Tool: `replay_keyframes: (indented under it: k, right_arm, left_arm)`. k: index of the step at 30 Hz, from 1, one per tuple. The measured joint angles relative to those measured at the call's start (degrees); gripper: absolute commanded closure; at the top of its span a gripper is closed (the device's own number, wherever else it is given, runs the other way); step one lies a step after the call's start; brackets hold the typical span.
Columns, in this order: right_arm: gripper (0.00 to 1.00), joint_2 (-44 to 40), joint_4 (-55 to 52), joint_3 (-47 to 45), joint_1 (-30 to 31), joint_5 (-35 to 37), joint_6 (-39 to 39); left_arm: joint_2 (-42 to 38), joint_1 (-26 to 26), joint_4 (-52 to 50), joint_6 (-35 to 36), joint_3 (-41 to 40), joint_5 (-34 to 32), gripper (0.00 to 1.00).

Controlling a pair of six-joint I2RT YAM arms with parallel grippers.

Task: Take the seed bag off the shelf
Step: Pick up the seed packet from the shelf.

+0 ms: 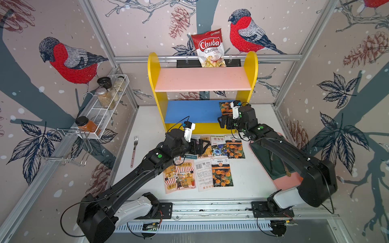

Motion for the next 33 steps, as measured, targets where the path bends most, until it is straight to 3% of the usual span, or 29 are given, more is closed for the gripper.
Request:
replay_keyframes:
  k: [18, 33]
  right_arm:
    - [0.00, 20.9, -4.2, 17.5, 0.0, 18.9, -1.7]
    - [0.00, 26.8, -4.7, 22.7, -3.3, 22.2, -4.5]
  left_arm:
    - [-3.0, 0.0, -1.2, -0.4, -3.8, -2.3, 0.03]
    - [-4.0, 0.0, -1.2, -1.5, -5.6, -2.4, 0.03]
